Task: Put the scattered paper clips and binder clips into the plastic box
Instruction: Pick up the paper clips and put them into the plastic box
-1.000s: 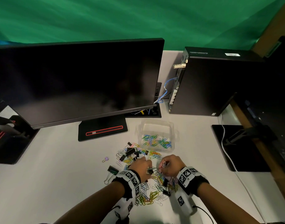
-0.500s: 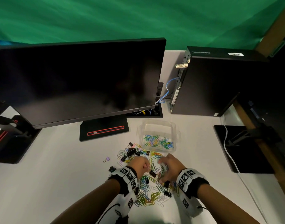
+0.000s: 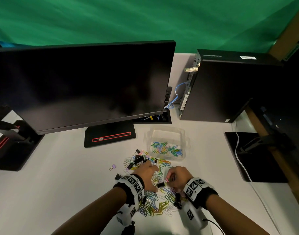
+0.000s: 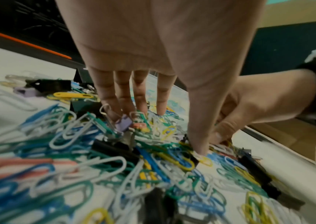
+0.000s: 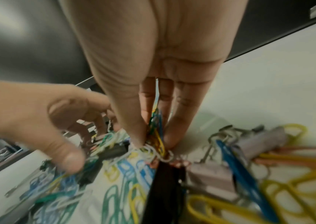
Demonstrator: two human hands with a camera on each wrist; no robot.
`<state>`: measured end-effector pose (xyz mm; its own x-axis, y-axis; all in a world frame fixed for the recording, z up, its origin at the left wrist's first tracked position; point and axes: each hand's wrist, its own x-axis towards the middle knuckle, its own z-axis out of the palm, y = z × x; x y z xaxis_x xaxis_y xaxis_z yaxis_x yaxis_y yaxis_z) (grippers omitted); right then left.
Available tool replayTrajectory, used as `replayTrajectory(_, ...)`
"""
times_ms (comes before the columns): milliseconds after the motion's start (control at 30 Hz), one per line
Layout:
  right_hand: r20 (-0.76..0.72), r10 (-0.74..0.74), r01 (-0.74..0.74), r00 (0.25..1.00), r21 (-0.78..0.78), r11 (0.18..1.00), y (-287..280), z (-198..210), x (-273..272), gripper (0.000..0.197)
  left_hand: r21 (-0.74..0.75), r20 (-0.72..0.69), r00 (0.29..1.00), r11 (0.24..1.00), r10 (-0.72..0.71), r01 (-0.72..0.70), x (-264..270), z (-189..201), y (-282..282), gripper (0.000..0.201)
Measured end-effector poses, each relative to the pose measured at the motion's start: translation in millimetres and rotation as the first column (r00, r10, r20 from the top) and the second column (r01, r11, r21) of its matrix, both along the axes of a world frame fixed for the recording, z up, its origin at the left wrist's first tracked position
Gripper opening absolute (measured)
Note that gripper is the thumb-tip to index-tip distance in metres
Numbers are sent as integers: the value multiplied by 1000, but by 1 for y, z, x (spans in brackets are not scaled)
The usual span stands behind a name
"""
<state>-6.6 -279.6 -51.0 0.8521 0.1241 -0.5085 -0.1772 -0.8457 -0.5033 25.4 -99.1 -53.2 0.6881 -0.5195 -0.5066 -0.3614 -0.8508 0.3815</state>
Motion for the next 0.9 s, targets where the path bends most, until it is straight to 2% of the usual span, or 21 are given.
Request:
replayTrajectory(100, -23, -42, 42, 999, 11, 999, -9, 2, 6, 14, 41, 30, 998, 998, -54, 52, -3, -1, -1, 80)
replayTrajectory(200, -14, -81, 82, 997, 21, 996, -17, 8, 12, 12, 12, 38, 999, 999, -34, 34, -2, -3, -2, 62)
replayTrajectory(300, -23, -173, 175, 985, 118, 978, -24, 18, 19, 23, -10, 26, 1000, 1000, -3, 3, 0, -2, -3, 40)
replayTrajectory(367, -35, -257, 259, 966, 206, 944, -29, 24, 24, 21, -11, 11, 1000, 1000, 11, -11, 2, -2, -3, 33)
replayTrajectory(500, -21, -384, 373, 923, 288, 882, -35, 28, 38, 17, -81, -30, 995, 992, 94, -96, 8, 0, -3, 25)
replayTrajectory(633, -27, -455, 436, 890, 339, 833, -39, 27, 50, 19, -174, -118, 969, 956, 217, -235, 14, 1, 3, 15)
replayTrajectory(767, -32, -489, 466, 872, 362, 807, -40, 27, 57, 16, -260, -175, 952, 921, 252, -291, 18, 6, 8, 15)
replayTrajectory(900, -12, -541, 497, 841, 411, 764, -40, 25, 63, 19, -380, -311, 898, 825, 313, -419, 29, 13, 9, 11)
